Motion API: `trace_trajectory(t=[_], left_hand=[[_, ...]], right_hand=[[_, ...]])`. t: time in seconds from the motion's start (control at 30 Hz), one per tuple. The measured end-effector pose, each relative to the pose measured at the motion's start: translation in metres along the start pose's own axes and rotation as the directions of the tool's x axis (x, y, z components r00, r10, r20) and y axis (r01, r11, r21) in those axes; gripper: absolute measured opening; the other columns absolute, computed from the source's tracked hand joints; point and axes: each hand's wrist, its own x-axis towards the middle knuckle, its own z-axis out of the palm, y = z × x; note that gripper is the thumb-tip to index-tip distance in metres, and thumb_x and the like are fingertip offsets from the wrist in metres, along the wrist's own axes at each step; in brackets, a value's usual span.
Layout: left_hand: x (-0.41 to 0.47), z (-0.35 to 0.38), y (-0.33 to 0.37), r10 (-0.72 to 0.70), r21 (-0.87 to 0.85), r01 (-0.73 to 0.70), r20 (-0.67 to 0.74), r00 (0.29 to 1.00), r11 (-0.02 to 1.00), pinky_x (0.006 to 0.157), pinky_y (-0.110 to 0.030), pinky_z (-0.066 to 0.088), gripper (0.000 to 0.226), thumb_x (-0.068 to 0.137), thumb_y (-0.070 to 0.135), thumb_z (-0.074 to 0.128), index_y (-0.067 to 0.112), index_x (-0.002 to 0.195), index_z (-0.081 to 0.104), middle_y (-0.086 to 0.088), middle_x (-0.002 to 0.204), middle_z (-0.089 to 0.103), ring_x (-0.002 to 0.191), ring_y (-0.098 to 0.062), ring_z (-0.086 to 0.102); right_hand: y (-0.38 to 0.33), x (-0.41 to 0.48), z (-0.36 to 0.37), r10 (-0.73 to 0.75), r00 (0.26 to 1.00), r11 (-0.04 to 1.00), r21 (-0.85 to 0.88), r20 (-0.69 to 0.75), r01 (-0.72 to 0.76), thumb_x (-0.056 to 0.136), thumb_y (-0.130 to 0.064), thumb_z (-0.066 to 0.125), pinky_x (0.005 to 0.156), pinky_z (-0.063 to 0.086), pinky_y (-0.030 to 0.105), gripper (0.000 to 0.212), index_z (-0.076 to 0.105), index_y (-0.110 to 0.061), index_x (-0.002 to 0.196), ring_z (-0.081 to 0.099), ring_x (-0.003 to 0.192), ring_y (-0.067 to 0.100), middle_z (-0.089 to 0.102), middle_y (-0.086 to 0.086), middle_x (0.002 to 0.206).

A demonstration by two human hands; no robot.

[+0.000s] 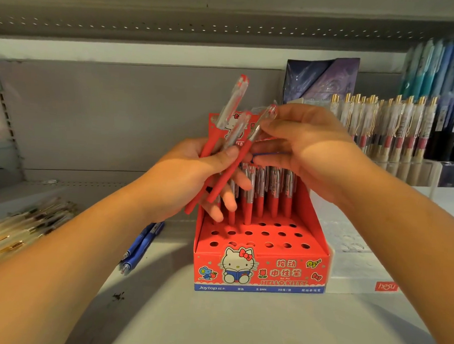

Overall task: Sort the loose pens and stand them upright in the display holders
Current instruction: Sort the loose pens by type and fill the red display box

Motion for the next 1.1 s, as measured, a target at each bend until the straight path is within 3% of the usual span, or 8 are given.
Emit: trace_trajectory(t=[0.13, 0.23, 0.37, 0.47, 0.6, 0.8, 0.97, 1.1], left_hand=[[0.001, -0.001, 0.000, 0.063, 0.033, -0.061, -0.076, 0.995, 0.998, 0.037, -0.029, 0.047, 0.031, 0.089, 0.038, 0.053, 0.012, 0.100, 0.065, -0.014, 0.072, 0.066, 0.047, -0.027, 0.057], [0.002, -0.002, -0.001, 0.082, 0.075, -0.074, -0.119, 0.989, 0.994, 0.035, -0.021, 0.033, 0.026, 0.100, 0.033, 0.046, 0.011, 0.100, 0.060, -0.008, 0.059, 0.055, 0.035, -0.019, 0.040], [0.001, -0.002, 0.000, -0.007, -0.005, 0.006, -0.112, 0.994, 1.000, 0.039, -0.014, 0.019, 0.026, 0.096, 0.036, 0.049, 0.013, 0.098, 0.060, 0.000, 0.053, 0.036, 0.036, -0.009, 0.020], [-0.001, -0.003, 0.003, -0.054, -0.110, 0.045, -0.085, 0.995, 0.993, 0.038, -0.012, 0.018, 0.026, 0.088, 0.040, 0.054, 0.015, 0.093, 0.060, 0.002, 0.054, 0.029, 0.038, -0.008, 0.018], [0.000, -0.006, 0.005, -0.085, -0.195, 0.071, -0.064, 0.994, 0.978, 0.038, -0.011, 0.017, 0.018, 0.096, 0.027, 0.043, 0.015, 0.090, 0.056, 0.002, 0.052, 0.028, 0.036, -0.007, 0.017], [0.002, -0.003, 0.002, -0.063, -0.158, 0.040, -0.143, 0.988, 0.987, 0.038, -0.011, 0.019, 0.011, 0.102, 0.016, 0.041, 0.015, 0.105, 0.052, -0.003, 0.054, 0.036, 0.037, -0.009, 0.019], [0.003, -0.002, 0.002, -0.025, -0.169, 0.001, -0.142, 0.990, 0.986, 0.037, -0.012, 0.021, 0.011, 0.104, 0.019, 0.043, 0.017, 0.093, 0.042, -0.006, 0.059, 0.041, 0.038, -0.009, 0.019], [0.002, -0.001, 0.002, 0.003, -0.166, -0.025, -0.132, 0.991, 0.986, 0.037, -0.015, 0.023, 0.008, 0.104, 0.017, 0.042, 0.012, 0.098, 0.044, -0.005, 0.061, 0.047, 0.039, -0.010, 0.025]], right_hand=[[-0.003, 0.002, 0.000, 0.016, 0.996, 0.997, 0.078, -0.087, -0.009, 0.097, 0.001, 0.047, 0.056, 0.060, 0.033, 0.016, 0.059, 0.000, 0.108, 0.068, 0.057, 0.023, 0.065, 0.016, 0.079], [-0.004, 0.005, -0.001, -0.006, 0.990, 0.999, 0.044, -0.143, 0.013, 0.097, 0.003, 0.047, 0.054, 0.060, 0.037, 0.021, 0.054, -0.008, 0.114, 0.065, 0.052, 0.019, 0.062, 0.012, 0.074], [0.000, 0.009, -0.006, -0.095, 0.986, 0.964, -0.261, -0.137, 0.057, 0.094, 0.004, 0.051, 0.046, 0.058, 0.034, 0.027, 0.052, -0.021, 0.104, 0.066, 0.051, 0.014, 0.064, 0.011, 0.078], [0.007, 0.010, -0.009, -0.169, 0.982, 0.864, -0.492, -0.090, 0.104, 0.091, -0.001, 0.054, 0.052, 0.060, 0.040, 0.035, 0.051, -0.035, 0.088, 0.070, 0.070, 0.027, 0.066, 0.017, 0.086], [0.012, 0.011, -0.012, -0.186, 0.982, 0.760, -0.637, -0.023, 0.129, 0.089, -0.005, 0.057, 0.054, 0.061, 0.047, 0.036, 0.051, -0.041, 0.086, 0.071, 0.065, 0.029, 0.068, 0.009, 0.081], [0.013, 0.012, -0.014, -0.152, 0.988, 0.758, -0.642, -0.001, 0.116, 0.088, -0.006, 0.059, 0.052, 0.061, 0.043, 0.033, 0.055, -0.038, 0.095, 0.071, 0.064, 0.025, 0.069, 0.007, 0.082], [0.012, 0.010, -0.013, -0.092, 0.996, 0.794, -0.603, 0.009, 0.078, 0.085, -0.001, 0.058, 0.053, 0.061, 0.044, 0.032, 0.056, -0.033, 0.092, 0.072, 0.065, 0.027, 0.069, 0.012, 0.083], [0.013, 0.007, -0.010, -0.005, 0.998, 0.734, -0.677, 0.068, 0.050, 0.083, -0.003, 0.057, 0.056, 0.061, 0.049, 0.029, 0.053, -0.031, 0.089, 0.072, 0.063, 0.028, 0.069, 0.011, 0.082]])
